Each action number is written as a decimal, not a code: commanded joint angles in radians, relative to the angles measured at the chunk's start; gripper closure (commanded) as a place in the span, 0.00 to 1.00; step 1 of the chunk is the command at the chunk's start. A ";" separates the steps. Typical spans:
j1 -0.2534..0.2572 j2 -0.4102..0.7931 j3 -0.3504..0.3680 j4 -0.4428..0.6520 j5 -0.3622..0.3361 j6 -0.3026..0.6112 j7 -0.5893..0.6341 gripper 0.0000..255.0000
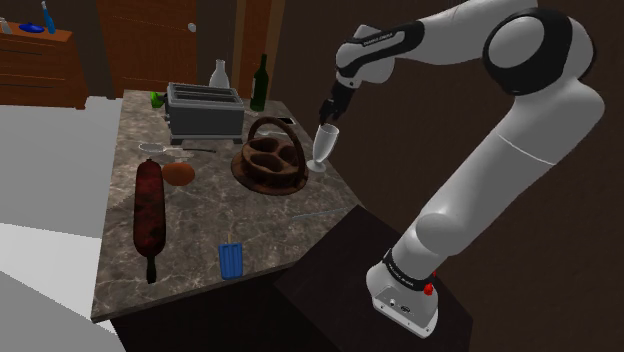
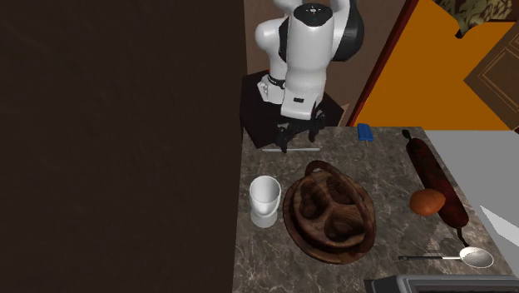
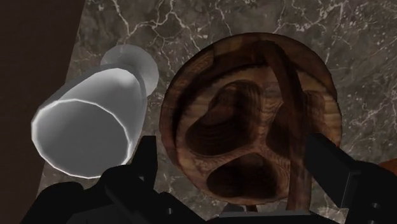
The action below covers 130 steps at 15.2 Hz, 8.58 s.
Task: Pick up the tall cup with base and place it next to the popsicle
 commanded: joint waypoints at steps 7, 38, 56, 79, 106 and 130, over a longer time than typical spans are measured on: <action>-0.069 0.307 -0.030 0.190 0.158 0.074 -0.173 0.00; -0.093 0.391 -0.016 0.228 0.202 0.111 -0.207 1.00; -0.072 0.271 -0.045 0.324 0.120 -0.093 -0.145 1.00; -0.070 0.210 -0.056 0.561 0.077 -0.384 -0.105 1.00; 0.151 0.004 0.139 0.443 -0.044 -0.443 0.335 1.00; 0.420 0.211 0.412 0.690 -0.095 -0.495 0.883 1.00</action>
